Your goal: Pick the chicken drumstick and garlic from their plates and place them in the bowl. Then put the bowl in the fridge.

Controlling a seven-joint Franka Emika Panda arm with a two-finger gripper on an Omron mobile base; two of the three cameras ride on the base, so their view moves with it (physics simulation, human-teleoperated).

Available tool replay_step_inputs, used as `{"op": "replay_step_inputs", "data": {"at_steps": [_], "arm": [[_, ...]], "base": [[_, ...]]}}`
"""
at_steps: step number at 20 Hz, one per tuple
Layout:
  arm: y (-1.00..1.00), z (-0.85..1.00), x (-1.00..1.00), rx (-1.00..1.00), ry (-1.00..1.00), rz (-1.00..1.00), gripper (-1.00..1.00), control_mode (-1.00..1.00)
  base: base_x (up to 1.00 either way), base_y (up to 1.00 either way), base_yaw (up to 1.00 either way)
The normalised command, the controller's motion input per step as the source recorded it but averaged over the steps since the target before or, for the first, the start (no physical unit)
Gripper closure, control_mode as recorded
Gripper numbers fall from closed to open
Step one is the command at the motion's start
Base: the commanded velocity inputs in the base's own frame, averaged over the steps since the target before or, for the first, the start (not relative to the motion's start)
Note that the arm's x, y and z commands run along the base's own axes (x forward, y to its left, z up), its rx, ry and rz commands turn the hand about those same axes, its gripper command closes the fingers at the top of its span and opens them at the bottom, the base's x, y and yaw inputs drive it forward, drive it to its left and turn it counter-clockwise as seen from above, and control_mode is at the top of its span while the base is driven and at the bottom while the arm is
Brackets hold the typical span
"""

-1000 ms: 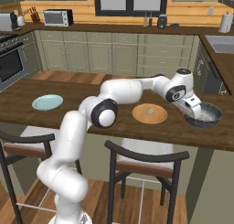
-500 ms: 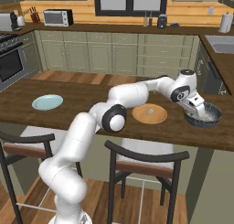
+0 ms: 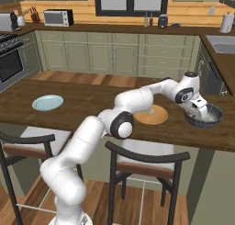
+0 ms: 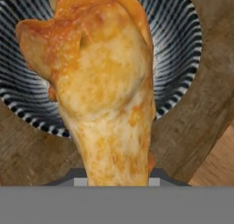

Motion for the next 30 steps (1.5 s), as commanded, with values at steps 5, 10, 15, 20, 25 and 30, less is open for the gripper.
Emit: {"op": "replay_step_inputs", "data": {"at_steps": [5, 10, 15, 20, 25, 30], "arm": [[-0.02, -0.28, 0.13, 0.0, 0.01, 0.01, 1.0, -1.0], [-0.01, 0.06, 0.0, -0.07, -0.22, 0.0, 1.0, -1.0], [0.0, 0.0, 0.0, -0.2, -0.24, 0.0, 1.0, -1.0], [0.02, -0.28, 0.0, -0.23, -0.08, 0.0, 1.0, -1.0], [0.14, -0.2, 0.0, -0.04, 0.02, 0.0, 1.0, -1.0], [0.04, -0.12, 0.0, 0.0, 0.03, 0.0, 1.0, -1.0]], "base": [[0.0, 0.0, 0.0], [0.0, 0.0, 0.0], [0.0, 0.0, 0.0], [0.0, 0.0, 0.0], [0.0, 0.0, 0.0], [0.0, 0.0, 0.0]]}}
